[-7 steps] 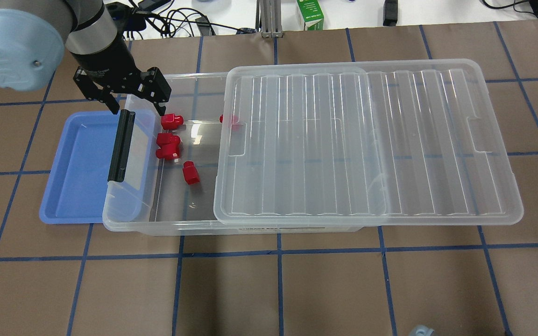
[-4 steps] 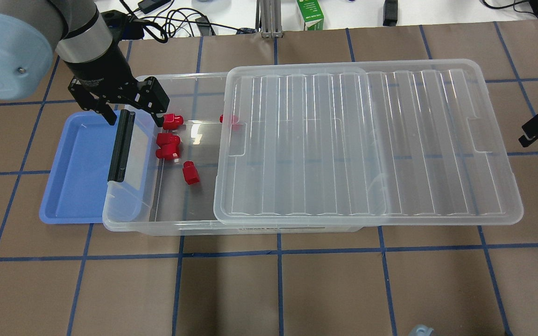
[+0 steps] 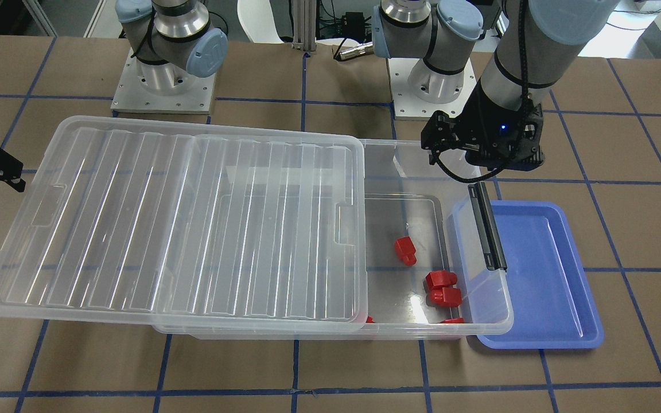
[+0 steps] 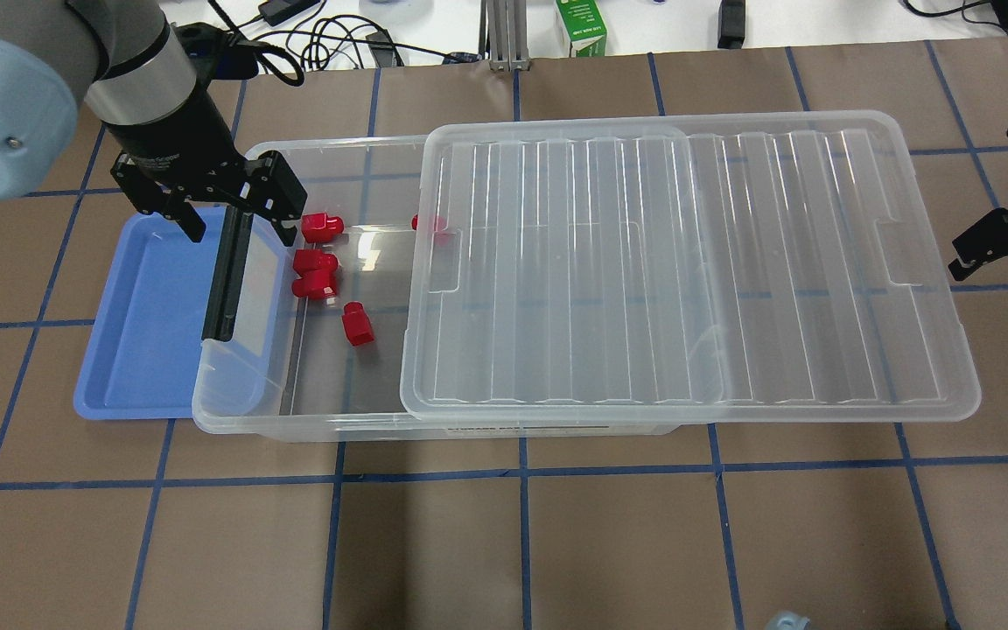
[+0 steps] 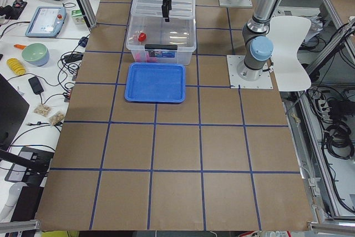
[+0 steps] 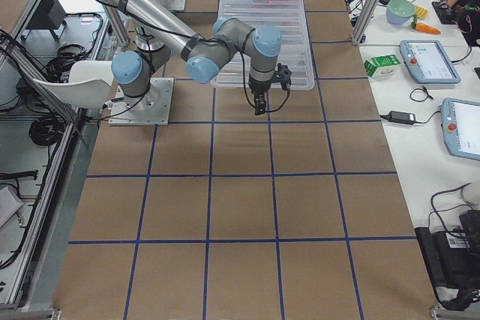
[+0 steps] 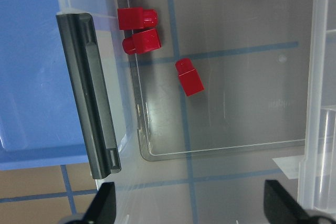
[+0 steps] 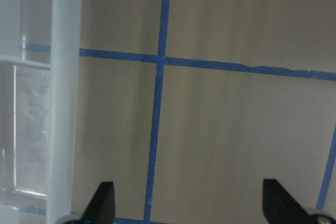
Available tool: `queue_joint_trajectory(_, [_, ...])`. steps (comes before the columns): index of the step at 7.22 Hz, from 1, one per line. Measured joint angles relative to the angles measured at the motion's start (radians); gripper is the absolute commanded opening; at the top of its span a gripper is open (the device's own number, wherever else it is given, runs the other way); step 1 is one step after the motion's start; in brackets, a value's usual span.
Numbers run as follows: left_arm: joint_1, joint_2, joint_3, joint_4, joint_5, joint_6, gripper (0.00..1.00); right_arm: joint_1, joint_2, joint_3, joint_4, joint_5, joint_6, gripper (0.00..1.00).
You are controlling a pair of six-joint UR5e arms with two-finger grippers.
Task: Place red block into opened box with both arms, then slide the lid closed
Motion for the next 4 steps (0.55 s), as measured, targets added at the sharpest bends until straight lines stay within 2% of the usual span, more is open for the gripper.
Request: queue_joint_trajectory(4, [0.002, 0.033, -0.018, -0.024, 0.0, 0.0, 1.0, 0.123, 0.004, 0.001, -0.024, -0.001, 0.148, 1.0])
